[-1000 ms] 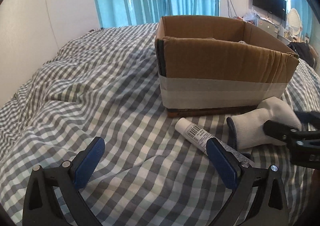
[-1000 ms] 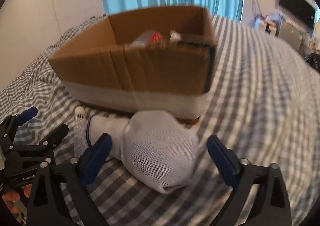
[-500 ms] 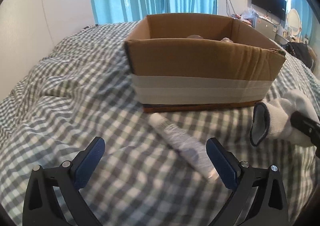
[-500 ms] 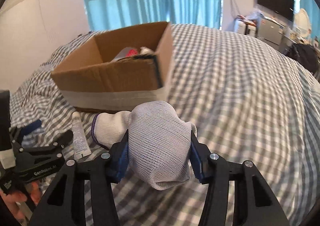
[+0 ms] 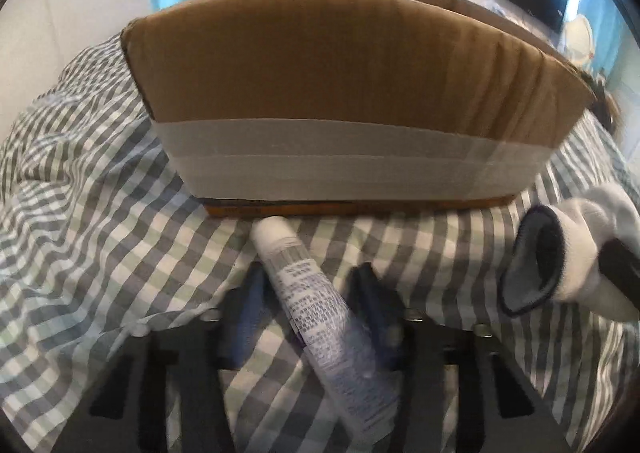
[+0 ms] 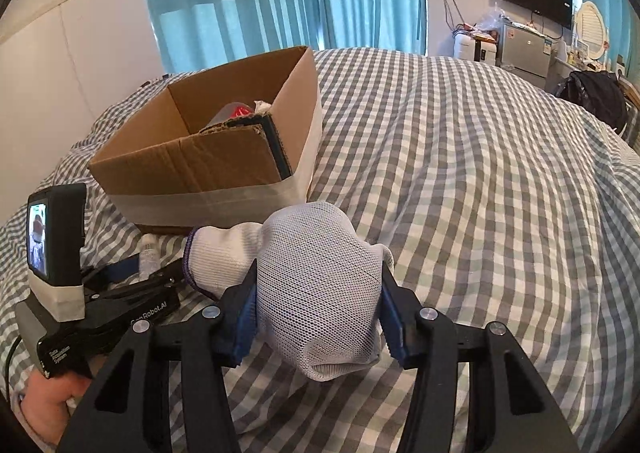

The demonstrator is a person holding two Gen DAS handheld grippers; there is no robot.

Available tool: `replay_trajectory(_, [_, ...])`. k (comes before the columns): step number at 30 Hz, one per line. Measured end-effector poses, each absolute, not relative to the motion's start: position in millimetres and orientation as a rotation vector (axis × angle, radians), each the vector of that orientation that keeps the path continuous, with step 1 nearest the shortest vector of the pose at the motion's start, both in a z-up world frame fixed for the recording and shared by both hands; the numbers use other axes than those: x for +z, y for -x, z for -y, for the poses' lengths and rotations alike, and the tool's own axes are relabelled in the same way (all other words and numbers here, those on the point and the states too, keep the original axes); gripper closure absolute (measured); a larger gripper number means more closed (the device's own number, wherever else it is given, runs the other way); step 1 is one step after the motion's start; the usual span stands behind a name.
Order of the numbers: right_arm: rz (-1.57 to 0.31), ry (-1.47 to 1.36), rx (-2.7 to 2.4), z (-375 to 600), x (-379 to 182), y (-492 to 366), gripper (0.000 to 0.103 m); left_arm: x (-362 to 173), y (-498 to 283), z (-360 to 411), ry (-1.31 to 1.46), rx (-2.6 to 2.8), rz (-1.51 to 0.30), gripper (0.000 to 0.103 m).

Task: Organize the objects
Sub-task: 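Grasp the white glove with the right gripper while the left grasps the toothpaste tube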

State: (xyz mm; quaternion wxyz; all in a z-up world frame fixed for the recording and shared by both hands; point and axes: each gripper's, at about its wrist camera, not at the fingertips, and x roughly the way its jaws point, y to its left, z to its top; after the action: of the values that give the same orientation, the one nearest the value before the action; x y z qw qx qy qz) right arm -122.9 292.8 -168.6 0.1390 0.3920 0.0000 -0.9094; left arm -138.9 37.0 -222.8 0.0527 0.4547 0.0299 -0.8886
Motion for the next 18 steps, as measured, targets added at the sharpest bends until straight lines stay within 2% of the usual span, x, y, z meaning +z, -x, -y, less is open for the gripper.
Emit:
replay_trajectory(1, [-0.004,-1.134,-2.628,-290.7,-169.4,123.2,0.051,-219.8,136.7,-38.6,-1.399,-2.714,-0.089,0.077])
replay_trajectory(2, [-0.008,-1.134,-2.627,-290.6,-170.4,122.0,0.051,-217.8,135.0,-39.8,-1.409,-2.729,-0.099,0.079])
replay_trajectory(10, [-0.004,-1.137,-2.627,-285.3,-165.9,106.4,0.051,-203.4,102.7,-28.9,-1.453,-2.766,-0.149,0.079])
replay_trajectory(18, [-0.016,-1.115,-2.647,-280.6,-151.6,69.5,0.051,-167.1,67.3,-22.0,-1.394,-2.809,-0.140,0.079])
